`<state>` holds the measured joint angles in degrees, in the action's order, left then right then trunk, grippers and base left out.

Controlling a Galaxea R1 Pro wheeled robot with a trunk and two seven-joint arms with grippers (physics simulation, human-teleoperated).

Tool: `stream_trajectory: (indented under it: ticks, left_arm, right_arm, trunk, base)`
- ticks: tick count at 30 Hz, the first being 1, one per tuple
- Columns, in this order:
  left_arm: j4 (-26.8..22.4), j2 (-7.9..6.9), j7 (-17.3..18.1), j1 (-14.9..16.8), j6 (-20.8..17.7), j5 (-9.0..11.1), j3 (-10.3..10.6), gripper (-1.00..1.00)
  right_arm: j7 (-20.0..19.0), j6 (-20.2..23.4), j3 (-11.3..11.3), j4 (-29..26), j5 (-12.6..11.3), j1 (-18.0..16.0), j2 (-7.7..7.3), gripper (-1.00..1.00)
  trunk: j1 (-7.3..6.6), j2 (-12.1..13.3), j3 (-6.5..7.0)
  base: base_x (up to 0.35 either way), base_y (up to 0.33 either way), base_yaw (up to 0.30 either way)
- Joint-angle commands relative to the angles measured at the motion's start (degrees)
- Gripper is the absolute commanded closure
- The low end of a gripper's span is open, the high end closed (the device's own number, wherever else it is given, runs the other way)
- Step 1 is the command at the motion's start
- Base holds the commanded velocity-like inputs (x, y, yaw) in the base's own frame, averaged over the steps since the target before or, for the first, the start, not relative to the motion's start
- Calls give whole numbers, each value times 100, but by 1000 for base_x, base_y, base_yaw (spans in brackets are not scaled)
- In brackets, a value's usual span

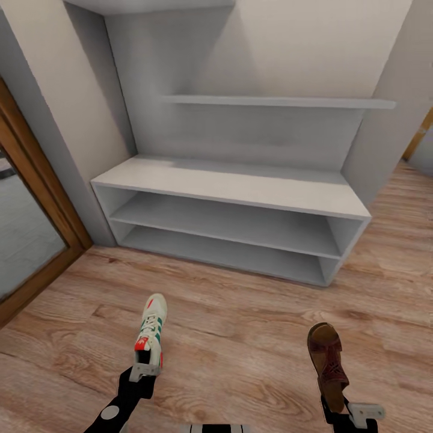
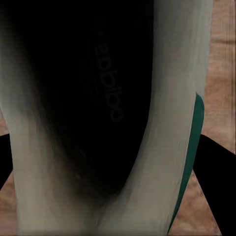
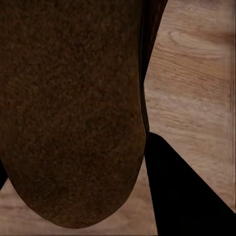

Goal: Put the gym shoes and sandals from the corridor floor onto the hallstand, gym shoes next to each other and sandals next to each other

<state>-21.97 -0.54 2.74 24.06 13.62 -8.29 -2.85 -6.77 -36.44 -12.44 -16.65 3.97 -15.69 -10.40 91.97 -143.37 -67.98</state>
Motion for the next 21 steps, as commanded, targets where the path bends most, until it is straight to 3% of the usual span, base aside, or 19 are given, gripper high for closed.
stream_trajectory:
  ticks: [1, 14, 21]
  left_arm:
    - [0, 1, 19, 2, 18, -44, -34, 100]
    - [2, 1, -6, 2, 12, -42, -40, 100]
    - [8, 1, -11, 2, 10, -42, -40, 100]
  right_arm:
    - [-35, -13, -48, 4, 22, -4, 3, 100]
    - [-35, -5, -43, 11, 21, -4, 12, 100]
    - [-35, -12, -55, 12, 17, -4, 6, 100]
  trunk:
    - [-1, -2, -4]
    - [-1, -2, -4]
    - [-1, -2, 6]
  base:
    - [9, -271, 0]
    - [1, -274, -1]
    - [0, -275, -208]
